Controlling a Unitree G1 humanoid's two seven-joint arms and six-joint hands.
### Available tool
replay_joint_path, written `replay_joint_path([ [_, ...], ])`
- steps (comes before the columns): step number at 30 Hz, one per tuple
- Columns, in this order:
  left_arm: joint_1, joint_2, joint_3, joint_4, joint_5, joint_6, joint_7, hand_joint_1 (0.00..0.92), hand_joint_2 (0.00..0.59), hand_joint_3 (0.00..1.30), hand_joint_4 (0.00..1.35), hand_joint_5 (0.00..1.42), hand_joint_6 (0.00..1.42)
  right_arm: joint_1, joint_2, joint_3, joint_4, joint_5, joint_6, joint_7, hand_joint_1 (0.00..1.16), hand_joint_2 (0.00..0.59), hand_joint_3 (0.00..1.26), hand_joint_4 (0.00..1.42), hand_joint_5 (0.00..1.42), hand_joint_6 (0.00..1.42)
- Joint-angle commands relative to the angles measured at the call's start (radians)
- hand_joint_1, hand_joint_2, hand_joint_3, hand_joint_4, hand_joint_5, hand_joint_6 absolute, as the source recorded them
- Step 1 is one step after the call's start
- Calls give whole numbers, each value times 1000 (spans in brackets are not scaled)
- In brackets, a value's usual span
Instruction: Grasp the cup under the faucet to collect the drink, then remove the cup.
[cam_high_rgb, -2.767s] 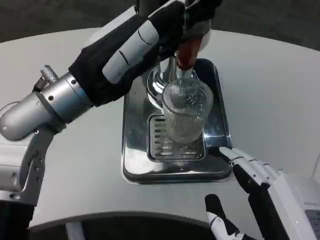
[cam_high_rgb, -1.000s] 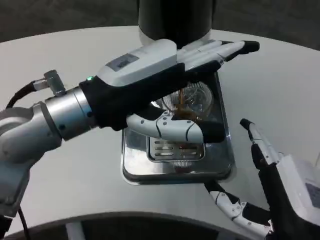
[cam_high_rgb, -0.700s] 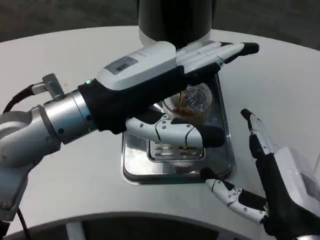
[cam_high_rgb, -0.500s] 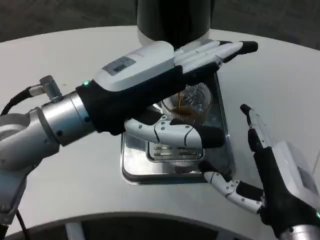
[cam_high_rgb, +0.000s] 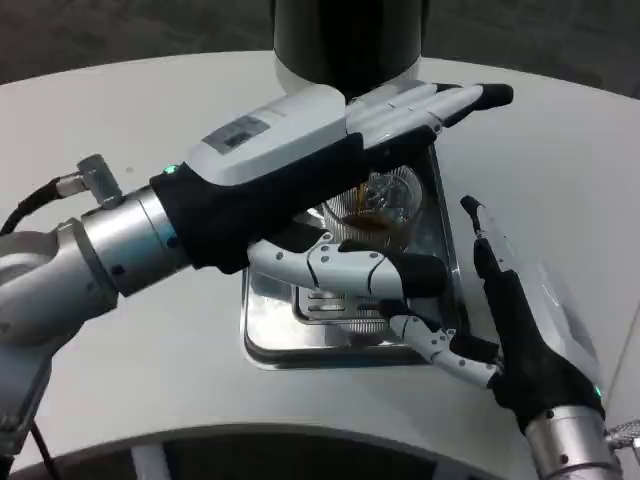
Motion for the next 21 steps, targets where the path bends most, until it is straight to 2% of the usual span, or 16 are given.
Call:
replay_joint_path([
  [1,17,13,-13,7,5,-2,-20,0,127,0,0,0,0,-44,2,-2,52,57,-1,-20,584,211,0,0,0,73],
  [6,16,17,-14,10,6,-1,-23,0,130,0,0,0,0,-87,-3,-1,105,107,-21,-40,595,203,0,0,0,53],
  [21,21,27,-10,18,-8,-4,-27,0,134,0,0,0,0,-167,-7,28,209,159,-68,-97,620,201,0,0,0,35],
])
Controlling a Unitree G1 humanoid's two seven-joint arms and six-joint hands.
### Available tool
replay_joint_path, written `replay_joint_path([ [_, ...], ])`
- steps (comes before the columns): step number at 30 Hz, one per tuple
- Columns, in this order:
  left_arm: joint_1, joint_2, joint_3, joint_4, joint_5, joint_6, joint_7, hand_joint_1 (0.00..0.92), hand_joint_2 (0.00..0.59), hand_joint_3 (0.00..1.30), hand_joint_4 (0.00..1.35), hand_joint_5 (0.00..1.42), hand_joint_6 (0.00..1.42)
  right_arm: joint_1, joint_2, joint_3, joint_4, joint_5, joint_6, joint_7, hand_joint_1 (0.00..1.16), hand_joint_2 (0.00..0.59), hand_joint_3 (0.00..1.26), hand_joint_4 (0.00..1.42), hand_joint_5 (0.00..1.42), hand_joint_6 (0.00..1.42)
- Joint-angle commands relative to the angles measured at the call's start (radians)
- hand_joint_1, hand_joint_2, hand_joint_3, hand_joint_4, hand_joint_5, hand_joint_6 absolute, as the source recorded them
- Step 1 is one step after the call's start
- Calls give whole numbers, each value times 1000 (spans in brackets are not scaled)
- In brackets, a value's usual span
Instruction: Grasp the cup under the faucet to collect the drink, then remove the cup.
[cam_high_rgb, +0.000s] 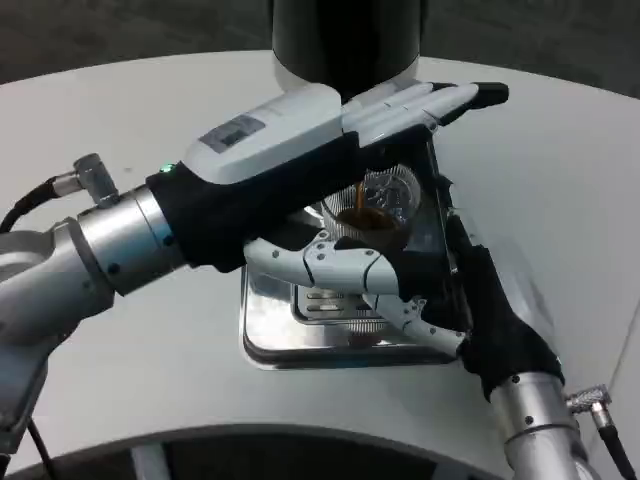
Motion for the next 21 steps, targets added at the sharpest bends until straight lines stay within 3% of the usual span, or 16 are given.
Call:
replay_joint_path([
  [1,21,18,-11,14,-2,-3,-27,0,135,0,0,0,0,-33,-5,6,41,23,-30,-21,620,201,0,0,0,35],
  [21,24,25,3,51,-28,-13,-19,0,138,0,0,0,0,-137,4,18,203,98,-94,-49,653,206,0,0,0,62],
])
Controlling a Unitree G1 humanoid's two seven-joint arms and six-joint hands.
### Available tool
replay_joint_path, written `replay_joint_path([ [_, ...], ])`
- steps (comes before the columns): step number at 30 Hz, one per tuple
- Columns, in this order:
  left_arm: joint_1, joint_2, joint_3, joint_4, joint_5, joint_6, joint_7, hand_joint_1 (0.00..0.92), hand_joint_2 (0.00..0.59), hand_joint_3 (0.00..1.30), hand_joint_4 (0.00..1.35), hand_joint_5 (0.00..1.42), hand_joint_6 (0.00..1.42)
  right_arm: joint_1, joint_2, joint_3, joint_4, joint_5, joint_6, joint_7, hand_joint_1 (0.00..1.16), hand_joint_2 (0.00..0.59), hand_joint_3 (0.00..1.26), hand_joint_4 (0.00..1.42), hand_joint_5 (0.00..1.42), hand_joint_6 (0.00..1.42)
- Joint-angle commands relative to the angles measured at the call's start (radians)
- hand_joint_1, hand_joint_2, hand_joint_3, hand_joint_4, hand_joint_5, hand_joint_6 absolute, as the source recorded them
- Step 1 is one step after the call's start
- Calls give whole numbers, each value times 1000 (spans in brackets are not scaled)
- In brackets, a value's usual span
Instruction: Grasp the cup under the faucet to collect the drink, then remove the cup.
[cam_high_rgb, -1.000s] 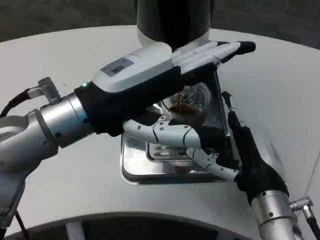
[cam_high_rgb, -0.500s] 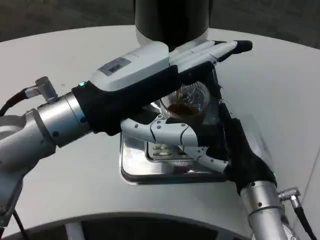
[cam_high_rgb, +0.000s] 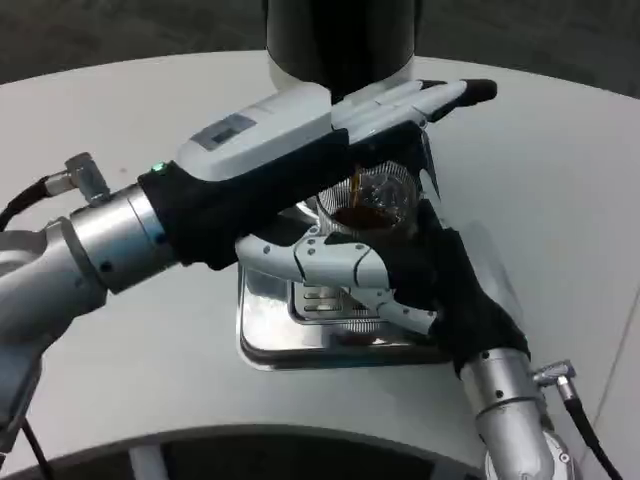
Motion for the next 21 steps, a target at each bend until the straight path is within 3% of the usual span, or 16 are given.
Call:
replay_joint_path([
  [1,25,13,2,29,-1,-10,-18,0,138,0,0,0,0,-16,2,0,34,24,-25,-11,655,206,0,0,0,62],
  [12,123,-59,146,19,-59,-117,139,0,145,0,0,0,0,-41,10,5,91,46,-47,-29,663,207,0,0,0,75],
  [21,324,-63,243,-74,-101,-62,189,0,169,0,0,18,0,-82,23,9,172,67,-75,-43,673,202,0,0,0,81],
])
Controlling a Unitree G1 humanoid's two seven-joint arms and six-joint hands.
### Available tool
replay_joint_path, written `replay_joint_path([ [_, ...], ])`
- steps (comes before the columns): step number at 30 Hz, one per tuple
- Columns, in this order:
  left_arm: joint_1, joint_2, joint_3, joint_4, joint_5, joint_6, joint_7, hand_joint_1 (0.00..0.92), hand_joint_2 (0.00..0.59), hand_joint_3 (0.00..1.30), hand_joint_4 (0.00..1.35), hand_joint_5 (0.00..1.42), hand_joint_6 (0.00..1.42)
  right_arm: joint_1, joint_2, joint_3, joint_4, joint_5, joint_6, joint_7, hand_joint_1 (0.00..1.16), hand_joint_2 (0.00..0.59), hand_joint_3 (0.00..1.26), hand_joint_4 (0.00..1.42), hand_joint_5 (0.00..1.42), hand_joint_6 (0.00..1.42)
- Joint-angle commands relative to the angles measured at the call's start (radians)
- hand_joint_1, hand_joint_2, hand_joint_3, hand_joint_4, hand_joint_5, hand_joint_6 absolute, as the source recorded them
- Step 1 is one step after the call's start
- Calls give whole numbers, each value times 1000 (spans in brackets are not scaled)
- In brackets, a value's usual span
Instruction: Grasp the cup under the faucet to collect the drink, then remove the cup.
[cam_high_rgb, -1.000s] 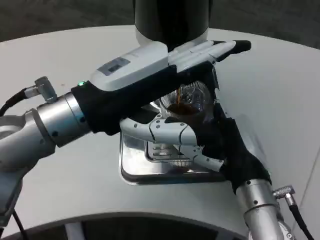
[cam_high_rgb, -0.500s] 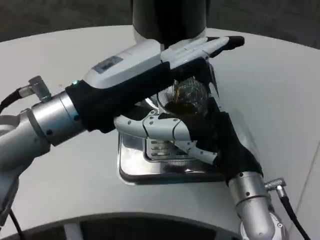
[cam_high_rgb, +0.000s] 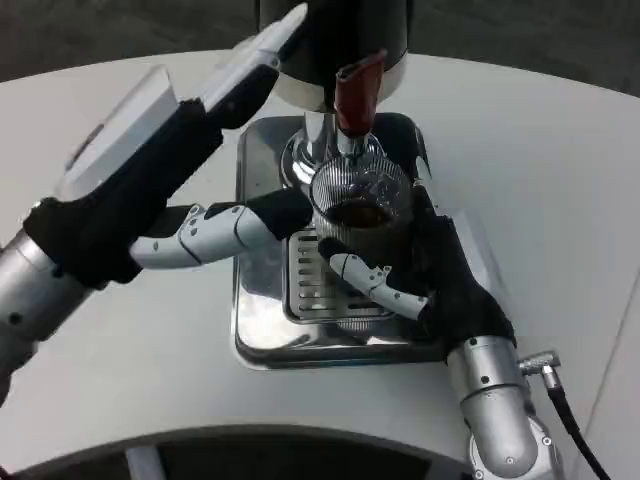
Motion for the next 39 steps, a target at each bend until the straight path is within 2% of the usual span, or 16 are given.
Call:
replay_joint_path([
  [1,104,1,44,-66,-41,27,17,0,169,0,0,20,0,-13,13,6,59,21,-14,2,673,202,0,0,0,81],
  [12,181,9,100,-117,-59,85,18,0,171,0,0,31,0,-96,26,2,217,59,-70,-11,706,199,0,0,0,122],
  [16,184,13,107,-118,-60,93,15,0,172,0,0,32,0,-119,39,-10,281,84,-95,-20,774,186,0,67,56,194],
  [20,180,17,110,-114,-61,101,13,0,172,0,0,32,0,-126,52,-27,317,100,-119,-54,878,185,135,277,264,431],
  [23,181,20,109,-115,-62,109,10,0,176,0,0,32,0,-122,63,-40,328,102,-140,-93,955,196,328,472,450,615],
  [26,181,23,106,-118,-58,115,9,0,178,0,0,28,0,-115,74,-48,327,97,-160,-140,1015,196,444,585,601,801],
  [27,180,24,106,-119,-57,120,8,0,178,0,0,27,0,-113,77,-49,326,96,-165,-152,1037,181,483,610,675,901],
  [29,180,27,105,-120,-55,126,6,0,179,0,0,25,0,-107,87,-56,316,88,-178,-194,1099,158,545,658,760,990],
  [32,179,30,104,-122,-56,131,5,0,177,0,0,23,0,-104,94,-59,307,83,-190,-234,1154,105,607,725,814,1091],
  [39,178,35,103,-127,-54,140,5,0,174,0,0,22,0,-98,101,-55,282,71,-201,-286,1162,77,667,790,874,1226],
])
